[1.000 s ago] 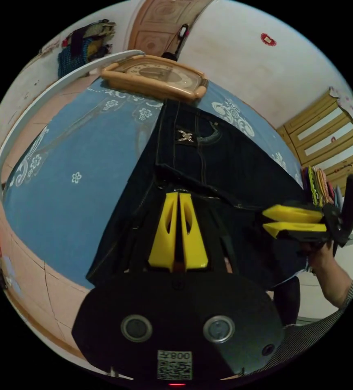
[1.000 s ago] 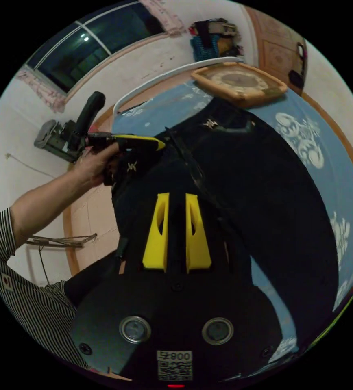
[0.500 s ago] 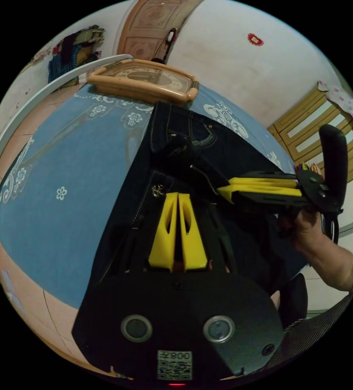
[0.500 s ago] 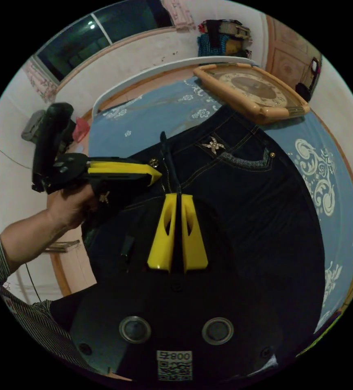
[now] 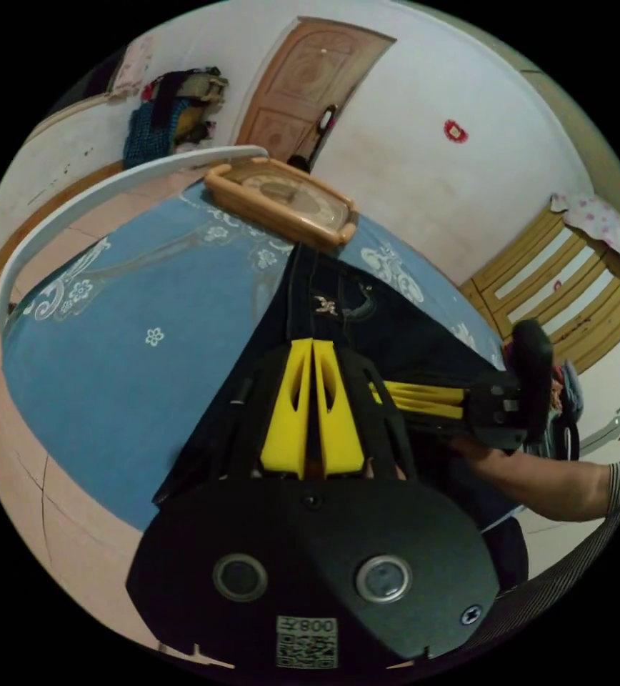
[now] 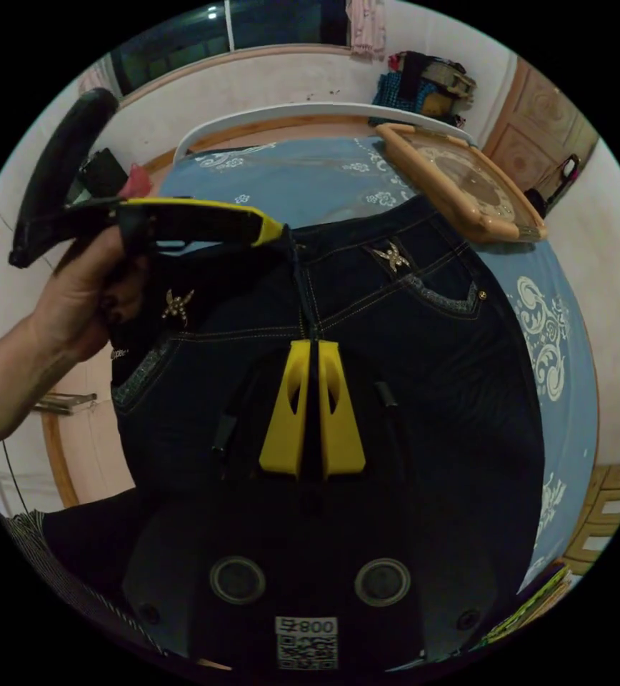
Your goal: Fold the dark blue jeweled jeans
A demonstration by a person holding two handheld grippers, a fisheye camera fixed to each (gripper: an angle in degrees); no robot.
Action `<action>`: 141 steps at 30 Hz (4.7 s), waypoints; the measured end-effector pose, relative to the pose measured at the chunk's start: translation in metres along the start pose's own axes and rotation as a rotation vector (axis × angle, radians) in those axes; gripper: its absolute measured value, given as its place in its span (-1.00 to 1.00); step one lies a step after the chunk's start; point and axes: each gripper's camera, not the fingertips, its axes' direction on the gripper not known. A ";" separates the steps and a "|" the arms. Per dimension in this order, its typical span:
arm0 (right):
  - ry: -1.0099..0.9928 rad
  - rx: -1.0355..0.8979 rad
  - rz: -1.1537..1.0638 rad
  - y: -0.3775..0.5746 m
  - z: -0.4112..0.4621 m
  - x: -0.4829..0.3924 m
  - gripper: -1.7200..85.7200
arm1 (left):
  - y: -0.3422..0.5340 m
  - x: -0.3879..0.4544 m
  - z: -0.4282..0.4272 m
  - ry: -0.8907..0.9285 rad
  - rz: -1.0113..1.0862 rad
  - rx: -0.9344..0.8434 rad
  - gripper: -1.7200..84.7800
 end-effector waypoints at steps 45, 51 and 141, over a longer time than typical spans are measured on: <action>-0.281 0.089 0.449 -0.005 -0.161 0.247 -0.96 | -0.108 0.190 -0.033 -0.103 0.196 -0.253 -0.96; -0.244 0.109 0.428 -0.028 -0.180 0.242 -0.96 | -0.118 0.222 -0.027 -0.086 0.184 -0.305 -0.95; 0.125 0.018 0.309 0.042 -0.211 -0.205 -0.93 | 0.202 0.398 -0.024 -0.254 0.642 -0.300 -0.91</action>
